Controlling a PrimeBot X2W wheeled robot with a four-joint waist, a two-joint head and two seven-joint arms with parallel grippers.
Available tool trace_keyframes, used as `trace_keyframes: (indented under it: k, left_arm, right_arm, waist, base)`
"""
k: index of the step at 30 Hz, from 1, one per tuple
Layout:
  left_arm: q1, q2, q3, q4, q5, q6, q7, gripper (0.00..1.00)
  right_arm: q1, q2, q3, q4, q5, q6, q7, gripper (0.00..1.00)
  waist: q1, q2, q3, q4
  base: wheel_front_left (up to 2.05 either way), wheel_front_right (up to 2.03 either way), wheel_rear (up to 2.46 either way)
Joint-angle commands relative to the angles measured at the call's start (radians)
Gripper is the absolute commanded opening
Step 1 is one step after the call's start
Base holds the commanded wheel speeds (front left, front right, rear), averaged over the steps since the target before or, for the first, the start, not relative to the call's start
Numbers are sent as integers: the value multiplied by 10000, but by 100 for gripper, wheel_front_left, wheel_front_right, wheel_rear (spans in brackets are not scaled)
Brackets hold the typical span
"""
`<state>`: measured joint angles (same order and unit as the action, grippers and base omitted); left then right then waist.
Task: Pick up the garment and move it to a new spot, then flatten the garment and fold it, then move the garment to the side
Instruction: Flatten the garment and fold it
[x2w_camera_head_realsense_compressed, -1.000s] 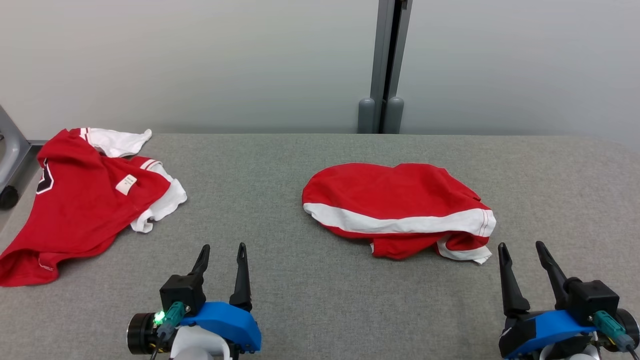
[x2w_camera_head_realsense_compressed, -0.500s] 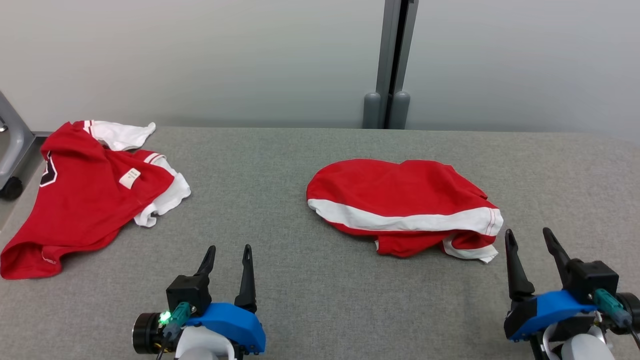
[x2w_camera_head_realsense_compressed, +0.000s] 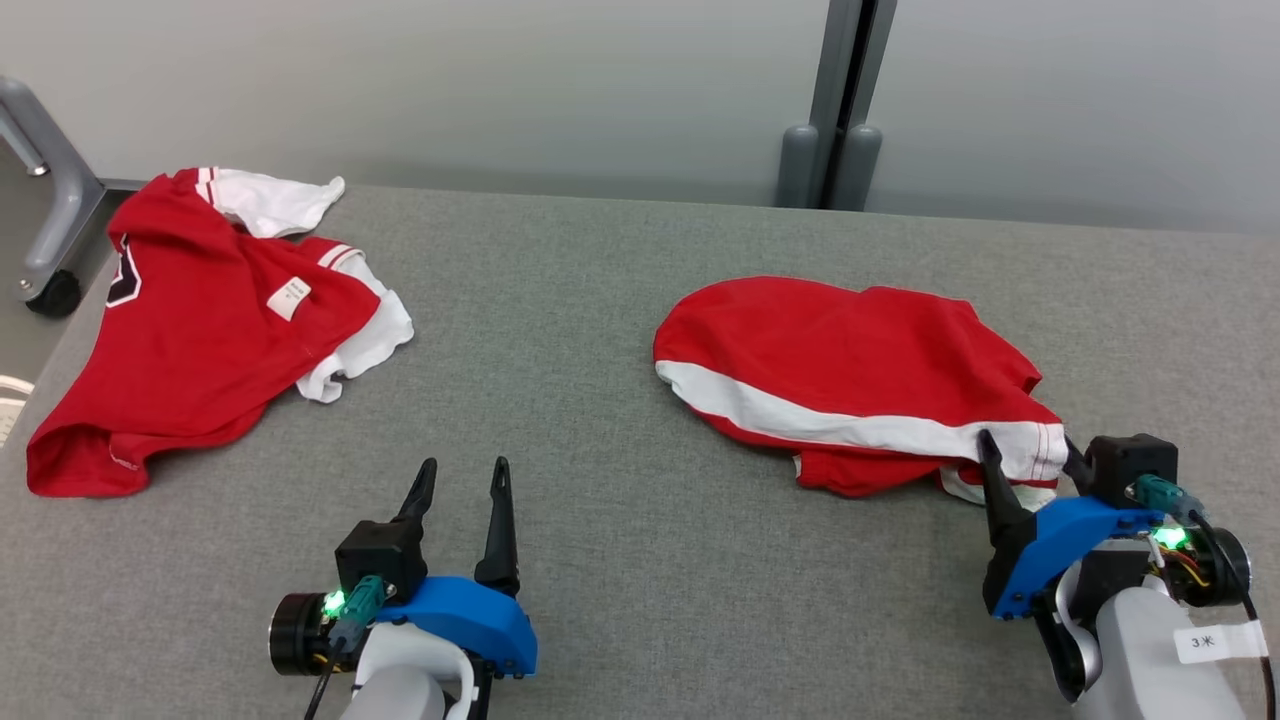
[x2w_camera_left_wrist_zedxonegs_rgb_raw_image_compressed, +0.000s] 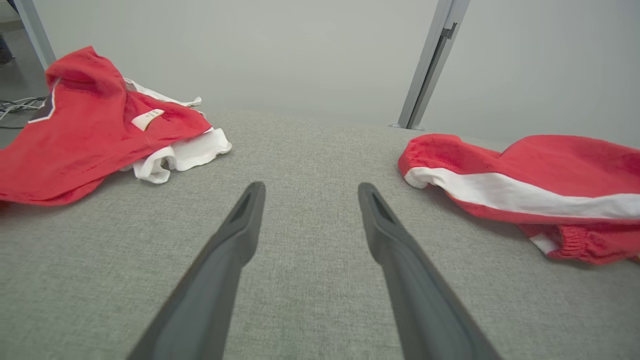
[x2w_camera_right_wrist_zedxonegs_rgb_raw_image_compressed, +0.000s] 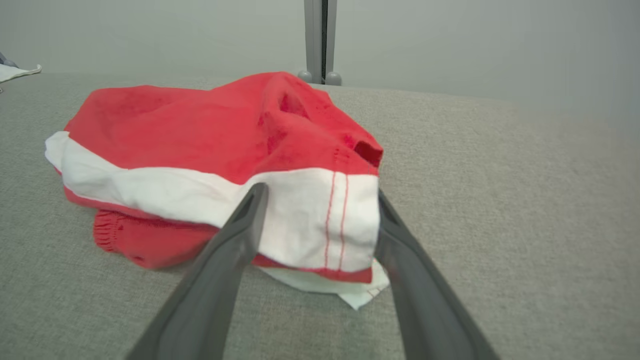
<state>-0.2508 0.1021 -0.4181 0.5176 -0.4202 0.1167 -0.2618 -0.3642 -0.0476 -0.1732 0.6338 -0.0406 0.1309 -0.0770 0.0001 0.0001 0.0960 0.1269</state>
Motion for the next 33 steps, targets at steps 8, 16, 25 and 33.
trace_keyframes:
  k: [8, 16, 25, 33]
  left_arm:
    - [-202, -35, 307, 15, 189, -53, -48, 100]
    - [-59, -75, 488, -26, 313, -83, -48, 100]
    - [172, -115, 738, 80, 356, -128, -48, 100]
    - [221, -112, 991, 56, 364, -197, -48, 100]
  right_arm:
    - [-533, -53, 528, 651, 470, -2, -118, 24]
    - [-237, -52, 1171, -217, 1039, -2, -622, 0]
    - [1533, -179, 1549, -3452, 1733, -2, 442, 0]
    - [3356, -232, 681, -6696, 1554, -2, 2326, 0]
  waist:
    - [-1, -1, 251, 94]
    - [-1, -1, 201, -218]
    - [-1, -1, 17, -516]
    - [-1, -1, -21, -699]
  base:
    - [0, 0, 0]
    - [0, 0, 0]
    - [0, 0, 0]
    - [0, 0, 0]
